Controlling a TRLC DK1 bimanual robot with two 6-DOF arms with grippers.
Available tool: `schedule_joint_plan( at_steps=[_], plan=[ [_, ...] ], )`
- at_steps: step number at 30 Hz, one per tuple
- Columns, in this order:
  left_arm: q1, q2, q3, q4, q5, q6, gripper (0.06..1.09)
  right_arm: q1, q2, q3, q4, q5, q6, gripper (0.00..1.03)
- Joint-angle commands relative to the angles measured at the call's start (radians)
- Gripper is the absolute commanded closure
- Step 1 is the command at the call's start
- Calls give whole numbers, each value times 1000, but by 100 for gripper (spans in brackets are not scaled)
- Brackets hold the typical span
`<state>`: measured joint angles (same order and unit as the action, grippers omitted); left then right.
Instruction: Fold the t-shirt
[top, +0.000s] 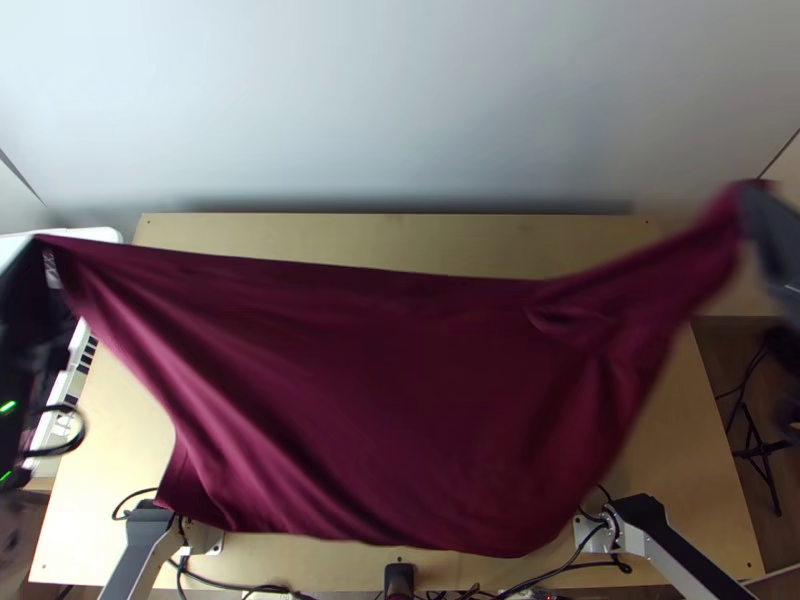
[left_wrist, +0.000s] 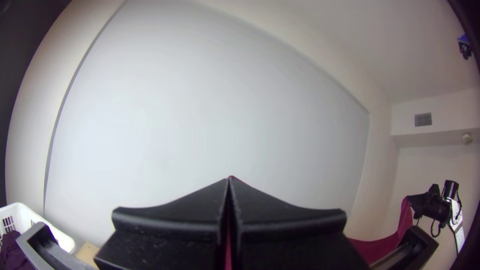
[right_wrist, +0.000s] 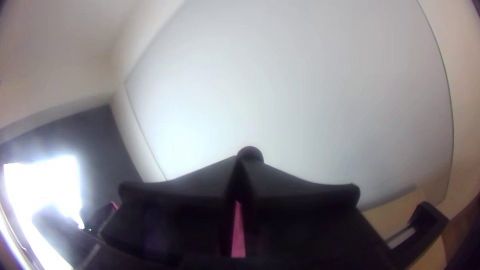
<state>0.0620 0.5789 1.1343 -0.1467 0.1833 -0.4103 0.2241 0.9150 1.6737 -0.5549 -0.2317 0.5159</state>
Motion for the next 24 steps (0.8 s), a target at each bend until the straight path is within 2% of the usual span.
schedule_joint_plan(
  at_steps=[1, 7, 13, 21, 24],
  plan=[
    [36, 76, -272, 234, 1, 85, 105, -68, 44, -362, 233, 2, -83, 100],
    [62, 343, -326, 470, -4, 143, 105, -169, 289, -399, 431, -23, -145, 100],
    [33, 702, -215, 636, -54, 206, 105, -198, 613, -287, 609, -31, -171, 100],
    [7, 1127, 55, 713, -127, 246, 105, -204, 1032, 27, 633, -17, -192, 100],
    [-2, 1234, 147, 722, -154, 246, 105, -201, 1148, 147, 633, 17, -221, 100]
  ],
)
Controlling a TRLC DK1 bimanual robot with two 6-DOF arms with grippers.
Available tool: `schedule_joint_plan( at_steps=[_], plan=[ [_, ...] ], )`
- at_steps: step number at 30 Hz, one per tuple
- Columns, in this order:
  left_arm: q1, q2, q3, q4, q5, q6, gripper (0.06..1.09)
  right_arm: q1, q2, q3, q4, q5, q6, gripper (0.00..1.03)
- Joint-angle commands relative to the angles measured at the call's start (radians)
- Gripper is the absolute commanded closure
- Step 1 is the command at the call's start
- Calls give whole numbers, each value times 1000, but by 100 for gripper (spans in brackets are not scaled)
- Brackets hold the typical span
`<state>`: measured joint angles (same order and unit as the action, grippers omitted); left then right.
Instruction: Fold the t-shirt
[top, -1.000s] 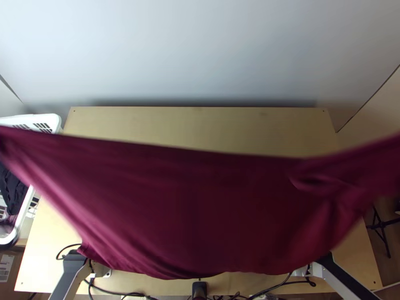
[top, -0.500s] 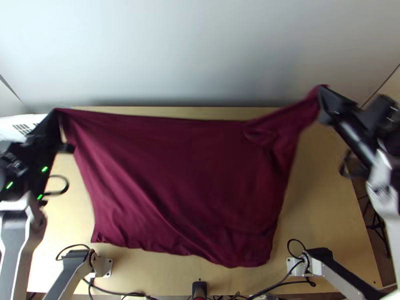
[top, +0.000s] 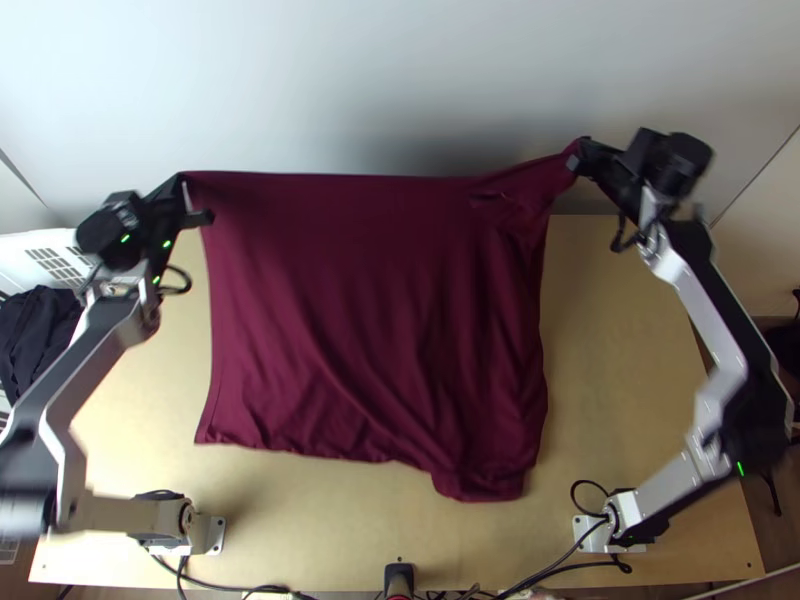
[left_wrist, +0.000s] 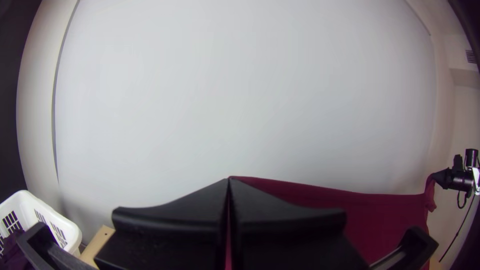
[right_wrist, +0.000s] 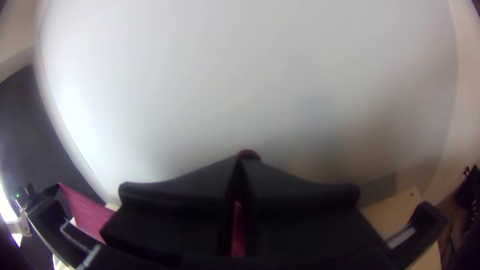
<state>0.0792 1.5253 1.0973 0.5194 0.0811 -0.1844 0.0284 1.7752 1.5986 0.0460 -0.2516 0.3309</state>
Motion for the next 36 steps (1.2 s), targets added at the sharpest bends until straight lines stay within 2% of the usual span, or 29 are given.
schedule_joint_plan(
  at_steps=[1, 6, 10, 17, 20, 23, 31, 36],
  plan=[
    [-22, 322, 216, 56, -70, 22, 105, -5, 332, 276, 28, 48, -39, 100],
    [-45, 455, 345, 54, -101, 77, 105, -13, 529, 572, -97, 58, -49, 100],
    [-55, 483, 346, 51, -109, 97, 105, -2, 556, 601, -149, 63, -61, 100],
    [-50, 470, 262, 51, -109, 128, 105, 10, 435, 374, -103, 63, -66, 100],
    [-50, 467, 223, 48, -109, 165, 105, 19, 375, 265, -37, 94, -105, 100],
    [-55, 458, 176, 45, -109, 192, 105, 36, 303, 150, -63, 101, -142, 100],
    [-50, 412, 56, 41, -107, 273, 105, 62, 38, -236, -80, 101, -173, 100],
    [-33, 398, -2, 42, -103, 324, 105, 84, -33, -364, -209, 98, -207, 100]
  ],
)
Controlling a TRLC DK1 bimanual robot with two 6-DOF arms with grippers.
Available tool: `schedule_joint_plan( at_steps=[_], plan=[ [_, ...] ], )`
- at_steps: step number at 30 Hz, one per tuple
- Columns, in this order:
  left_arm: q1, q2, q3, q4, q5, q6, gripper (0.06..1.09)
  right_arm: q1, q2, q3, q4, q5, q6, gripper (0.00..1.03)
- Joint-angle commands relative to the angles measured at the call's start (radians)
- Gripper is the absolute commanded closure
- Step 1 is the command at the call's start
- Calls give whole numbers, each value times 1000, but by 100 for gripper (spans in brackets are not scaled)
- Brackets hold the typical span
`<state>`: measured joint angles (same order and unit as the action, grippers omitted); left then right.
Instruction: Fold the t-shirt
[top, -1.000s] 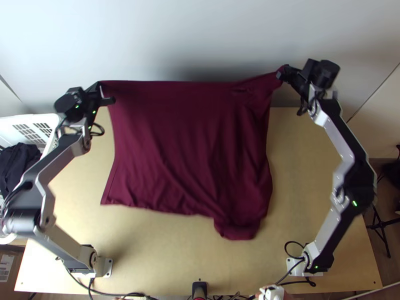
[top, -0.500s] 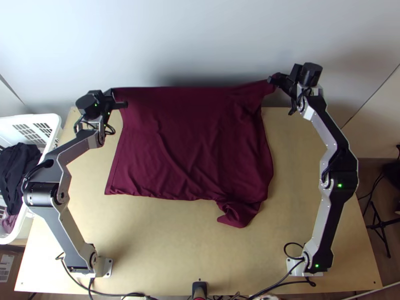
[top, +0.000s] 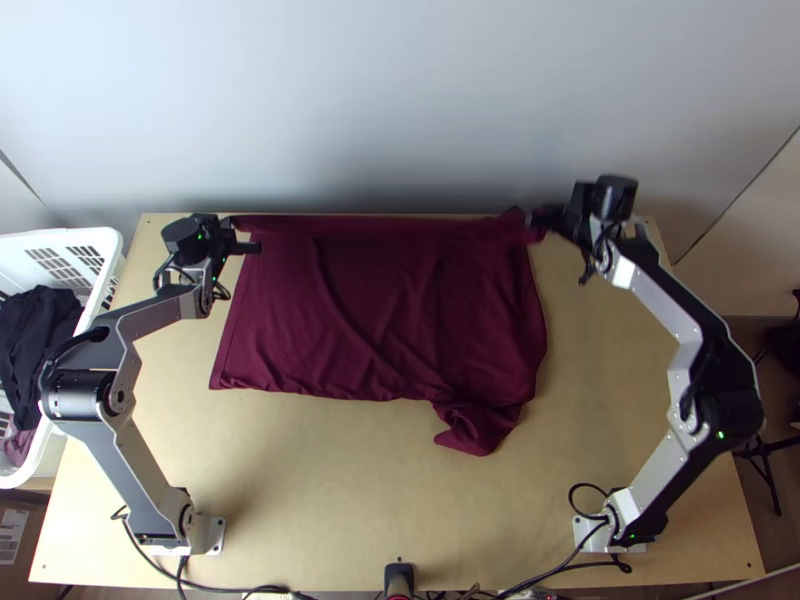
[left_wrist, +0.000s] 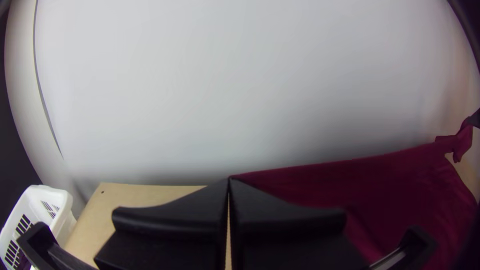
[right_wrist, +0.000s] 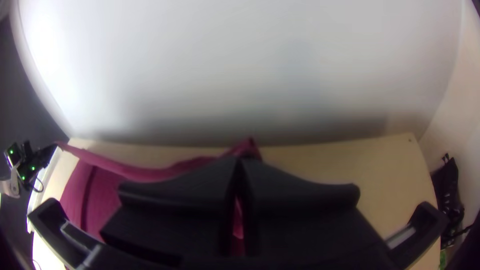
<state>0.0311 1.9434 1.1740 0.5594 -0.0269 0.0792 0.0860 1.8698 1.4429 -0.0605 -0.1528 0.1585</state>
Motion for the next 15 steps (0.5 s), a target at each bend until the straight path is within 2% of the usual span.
schedule_joint_plan(
  at_steps=[1, 5, 9, 15],
  plan=[
    [18, -20, -86, 2, 7, 65, 105, 35, -136, -230, -127, -2, -42, 100],
    [29, -43, -120, 4, 13, 79, 105, 61, -178, -325, -157, -13, -54, 100],
    [35, -57, -146, 4, 22, 80, 105, 60, -179, -354, -206, -64, -56, 100],
    [44, -70, -185, 7, 22, 74, 105, 60, -169, -381, -234, -76, -66, 100]
  ],
)
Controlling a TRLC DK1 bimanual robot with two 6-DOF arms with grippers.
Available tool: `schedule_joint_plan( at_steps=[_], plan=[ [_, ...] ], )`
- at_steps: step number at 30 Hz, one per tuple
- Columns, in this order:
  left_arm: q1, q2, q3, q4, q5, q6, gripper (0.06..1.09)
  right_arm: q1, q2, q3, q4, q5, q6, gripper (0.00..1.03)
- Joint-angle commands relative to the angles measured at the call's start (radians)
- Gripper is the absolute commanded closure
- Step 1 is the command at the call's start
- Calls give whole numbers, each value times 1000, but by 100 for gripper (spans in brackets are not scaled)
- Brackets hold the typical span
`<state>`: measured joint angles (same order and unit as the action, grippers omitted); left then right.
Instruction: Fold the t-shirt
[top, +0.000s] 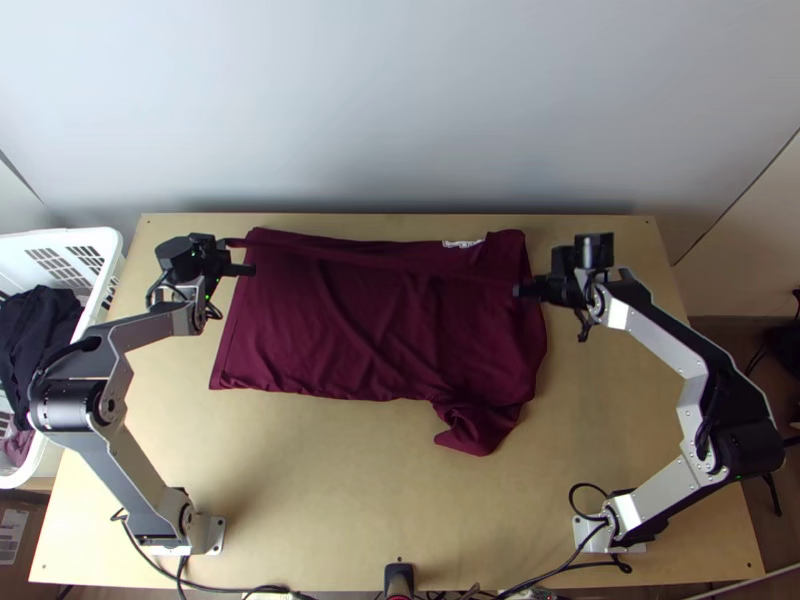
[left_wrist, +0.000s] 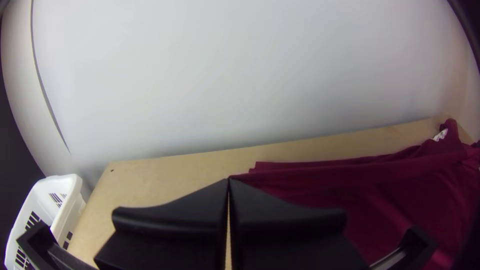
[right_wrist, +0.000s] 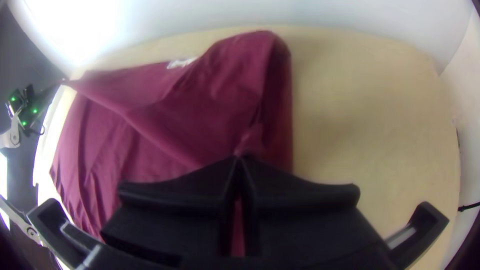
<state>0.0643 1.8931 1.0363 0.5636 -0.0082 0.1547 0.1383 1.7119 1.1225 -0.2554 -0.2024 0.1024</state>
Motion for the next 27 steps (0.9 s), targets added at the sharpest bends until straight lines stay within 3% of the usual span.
schedule_joint_plan(
  at_steps=[1, 3, 4, 6, 7, 10, 14, 17, 22, 27],
  plan=[
    [12, -26, -56, 2, 4, -1, 105, 11, -12, -69, -39, -26, -15, 100],
    [11, -35, -79, 2, 4, 3, 103, 15, -8, -81, -39, -25, -27, 93],
    [12, -37, -87, 1, 4, -4, 85, 14, -8, -89, -30, -26, -26, 73],
    [25, -54, -111, -8, 4, -24, 24, -2, -26, -118, 19, -26, -18, 5],
    [32, -71, -128, -8, 4, -46, 10, -11, -43, -127, 28, -26, -15, 4],
    [58, -138, -160, -80, 7, -112, 10, -29, -118, -133, 16, -28, -10, 3],
    [58, -330, -285, -174, 7, -116, 10, -25, -367, -214, -24, -48, -3, 3],
    [40, -574, -450, -203, 16, -95, 10, 23, -543, -285, -174, -126, 0, 4],
    [35, -1006, -576, -568, 214, -7, 10, 202, -752, -423, -381, -131, -6, 4],
    [11, -1235, -633, -832, 252, 157, 11, 296, -845, -463, -476, -173, 31, 4]
  ],
)
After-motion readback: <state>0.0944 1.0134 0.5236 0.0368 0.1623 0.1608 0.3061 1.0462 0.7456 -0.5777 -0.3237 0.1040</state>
